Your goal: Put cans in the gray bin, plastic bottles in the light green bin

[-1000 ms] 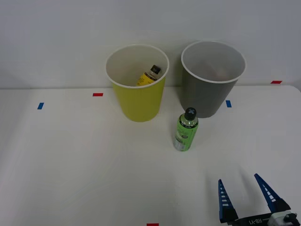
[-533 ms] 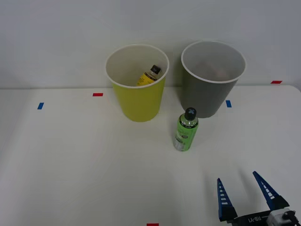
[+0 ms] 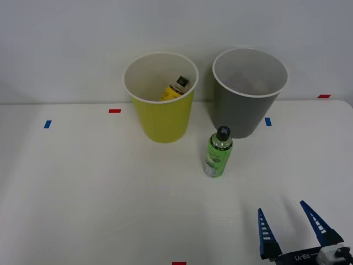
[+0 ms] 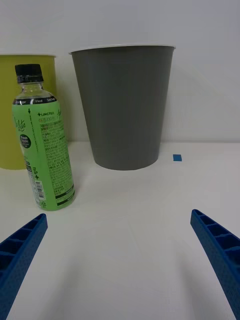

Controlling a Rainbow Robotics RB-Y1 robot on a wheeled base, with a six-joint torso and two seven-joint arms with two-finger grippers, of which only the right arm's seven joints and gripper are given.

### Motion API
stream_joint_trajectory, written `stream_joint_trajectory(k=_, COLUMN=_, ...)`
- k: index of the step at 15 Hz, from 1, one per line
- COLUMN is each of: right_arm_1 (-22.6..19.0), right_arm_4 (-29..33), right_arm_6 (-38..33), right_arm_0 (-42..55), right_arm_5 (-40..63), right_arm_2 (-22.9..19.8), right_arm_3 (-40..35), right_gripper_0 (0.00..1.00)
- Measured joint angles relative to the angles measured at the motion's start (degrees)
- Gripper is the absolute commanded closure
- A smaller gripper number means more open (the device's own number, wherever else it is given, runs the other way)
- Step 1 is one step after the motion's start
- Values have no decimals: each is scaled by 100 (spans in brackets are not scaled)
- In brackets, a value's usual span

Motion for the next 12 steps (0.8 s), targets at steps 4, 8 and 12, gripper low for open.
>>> stream_joint_trajectory(k=4, right_arm_1=-25, right_arm_4=1, right_arm_6=0, right_arm_0=4, right_arm_5=-2, right_arm_2=-10, right_arm_3=0, right_gripper_0=0)
stream_joint_trajectory(k=8, right_arm_1=-33, right_arm_4=1, right_arm_6=11, right_arm_0=9, right_arm_5=-4, right_arm_2=-11, right_arm_3=0, right_gripper_0=0)
stream_joint_trajectory(k=12, right_arm_1=-28, right_arm_4=3, right_arm_6=3, right_arm_0=11, right_arm_5=-2, right_arm_2=-14, right_arm_3=0, right_gripper_0=0)
